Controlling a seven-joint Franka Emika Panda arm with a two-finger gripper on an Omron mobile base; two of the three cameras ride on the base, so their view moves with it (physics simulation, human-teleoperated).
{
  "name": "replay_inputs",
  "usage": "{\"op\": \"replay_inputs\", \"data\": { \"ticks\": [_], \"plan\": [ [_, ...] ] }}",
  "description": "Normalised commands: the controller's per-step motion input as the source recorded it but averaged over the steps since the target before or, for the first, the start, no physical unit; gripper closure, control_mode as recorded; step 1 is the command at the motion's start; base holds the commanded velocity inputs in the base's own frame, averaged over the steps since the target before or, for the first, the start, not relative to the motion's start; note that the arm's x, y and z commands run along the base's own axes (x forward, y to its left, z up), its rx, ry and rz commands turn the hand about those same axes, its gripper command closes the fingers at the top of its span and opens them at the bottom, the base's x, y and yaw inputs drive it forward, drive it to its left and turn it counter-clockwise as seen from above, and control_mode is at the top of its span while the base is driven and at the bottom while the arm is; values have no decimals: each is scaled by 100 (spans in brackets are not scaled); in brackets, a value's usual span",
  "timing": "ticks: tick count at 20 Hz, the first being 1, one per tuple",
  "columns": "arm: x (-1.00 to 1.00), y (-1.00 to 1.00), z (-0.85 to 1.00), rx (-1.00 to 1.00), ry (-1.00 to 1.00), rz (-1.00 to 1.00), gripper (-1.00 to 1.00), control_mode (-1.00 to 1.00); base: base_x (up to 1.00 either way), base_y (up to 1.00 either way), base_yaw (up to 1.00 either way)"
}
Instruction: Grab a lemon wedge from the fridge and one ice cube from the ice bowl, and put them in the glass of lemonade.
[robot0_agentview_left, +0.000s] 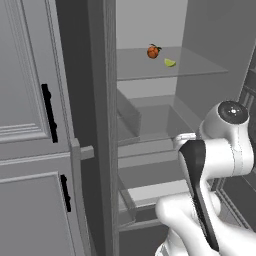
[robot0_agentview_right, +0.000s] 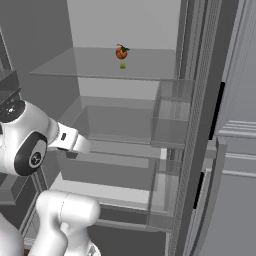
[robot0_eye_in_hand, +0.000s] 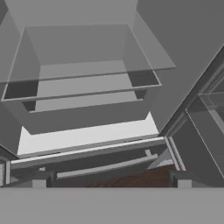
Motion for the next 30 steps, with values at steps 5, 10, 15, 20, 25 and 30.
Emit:
{"op": "replay_inputs", "data": {
  "ticks": [5, 10, 15, 20, 25, 30],
  "plan": [
    [0, 0, 0, 0, 0, 0, -100, 100, 11, -18, 2],
    [0, 0, 0, 0, 0, 0, -100, 100, 7, -8, 0],
    [0, 0, 0, 0, 0, 0, -100, 100, 3, 0, 0],
    [0, -2, 1, 0, -5, 0, -100, -100, 0, 0, 0],
    [0, -2, 44, 0, -23, 3, -100, -100, 0, 0, 0],
    [0, 0, 79, 0, -24, 3, -100, -100, 0, 0, 0]
  ]
}}
